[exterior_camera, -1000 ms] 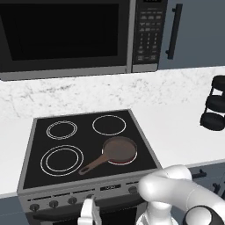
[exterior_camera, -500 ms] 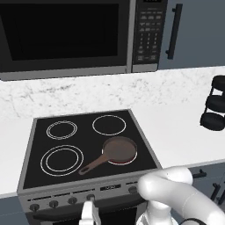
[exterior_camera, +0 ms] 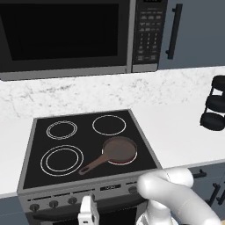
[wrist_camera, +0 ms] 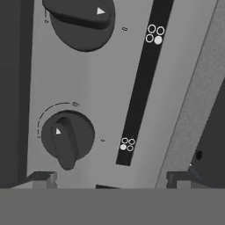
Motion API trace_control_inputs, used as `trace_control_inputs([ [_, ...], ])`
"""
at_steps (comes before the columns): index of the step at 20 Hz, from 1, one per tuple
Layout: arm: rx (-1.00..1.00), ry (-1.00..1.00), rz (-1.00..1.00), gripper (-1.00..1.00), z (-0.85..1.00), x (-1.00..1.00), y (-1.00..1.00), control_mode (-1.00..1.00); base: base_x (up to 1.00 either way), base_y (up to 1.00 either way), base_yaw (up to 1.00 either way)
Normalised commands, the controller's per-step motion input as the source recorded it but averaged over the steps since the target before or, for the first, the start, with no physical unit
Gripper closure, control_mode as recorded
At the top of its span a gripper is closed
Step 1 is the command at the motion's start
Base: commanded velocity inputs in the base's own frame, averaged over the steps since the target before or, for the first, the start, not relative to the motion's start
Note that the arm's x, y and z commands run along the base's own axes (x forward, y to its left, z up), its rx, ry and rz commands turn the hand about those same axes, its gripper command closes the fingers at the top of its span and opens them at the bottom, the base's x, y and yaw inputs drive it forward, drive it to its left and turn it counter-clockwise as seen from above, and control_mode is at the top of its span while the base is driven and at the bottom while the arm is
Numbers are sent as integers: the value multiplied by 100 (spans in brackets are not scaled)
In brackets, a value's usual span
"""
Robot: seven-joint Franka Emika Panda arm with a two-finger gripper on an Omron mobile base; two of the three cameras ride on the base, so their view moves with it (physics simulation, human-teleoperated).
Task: Turn off the front right burner of the stove.
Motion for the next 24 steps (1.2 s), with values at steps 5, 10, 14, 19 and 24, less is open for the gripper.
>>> trace_control_inputs([
  [5,0,0,1,-100,-36,1,10,-100,0,0,0],
  [10,0,-1,2,-100,-30,0,11,-100,0,0,0],
  [14,0,-6,0,-100,-12,19,10,-100,0,0,0],
  [19,0,-3,0,-100,-6,23,4,-100,0,0,0],
  [24,0,0,0,-100,0,8,0,-100,0,0,0],
])
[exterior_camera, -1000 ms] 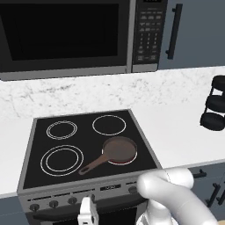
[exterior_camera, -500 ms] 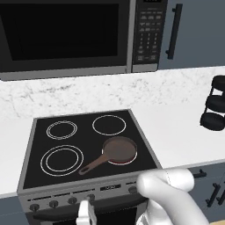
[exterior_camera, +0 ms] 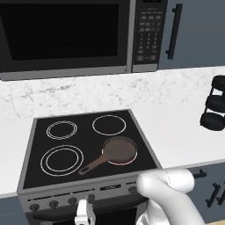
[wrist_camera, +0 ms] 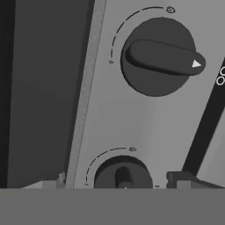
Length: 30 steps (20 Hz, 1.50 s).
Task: Turn off the front right burner of the stove.
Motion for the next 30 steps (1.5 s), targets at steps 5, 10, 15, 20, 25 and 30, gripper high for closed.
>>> trace_control_inputs([
  [5,0,0,0,-100,12,0,-1,-100,0,0,0],
  [10,0,0,0,-100,0,1,0,-100,0,0,0],
  [15,0,0,1,-100,0,2,-11,-100,0,0,0],
  [20,0,0,1,-100,0,0,0,-100,0,0,0],
  [25,0,0,1,-100,0,5,-1,-100,0,0,0],
  [30,0,0,0,-100,0,0,0,-100,0,0,0],
])
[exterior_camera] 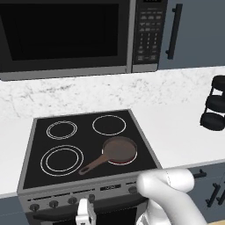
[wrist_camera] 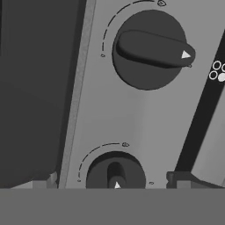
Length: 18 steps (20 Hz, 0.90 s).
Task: Turn off the front right burner of the stove.
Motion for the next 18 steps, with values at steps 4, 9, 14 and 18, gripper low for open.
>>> trace_control_inputs([
  [4,0,0,3,-100,0,0,-8,-100,0,0,0],
  [9,0,0,0,100,0,0,0,-100,0,0,0],
  [14,0,0,0,100,0,0,0,-100,0,0,0],
  [18,7,5,0,100,0,5,0,-100,0,0,0],
])
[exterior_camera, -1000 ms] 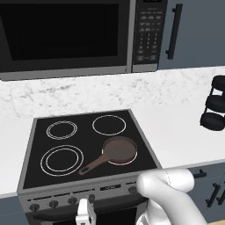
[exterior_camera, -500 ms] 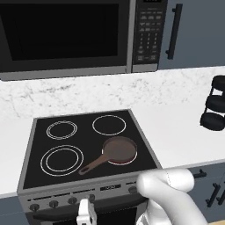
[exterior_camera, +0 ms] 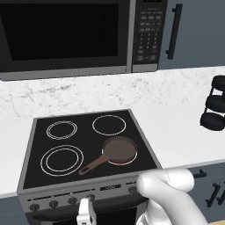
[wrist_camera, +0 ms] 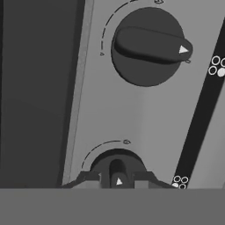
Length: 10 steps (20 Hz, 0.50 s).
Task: Turn off the front right burner of the stove.
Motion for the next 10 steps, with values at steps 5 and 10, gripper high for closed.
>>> trace_control_inputs([
  [5,13,12,-1,100,2,14,0,-100,0,0,0],
  [10,23,17,-3,100,2,21,-11,-100,0,0,0],
])
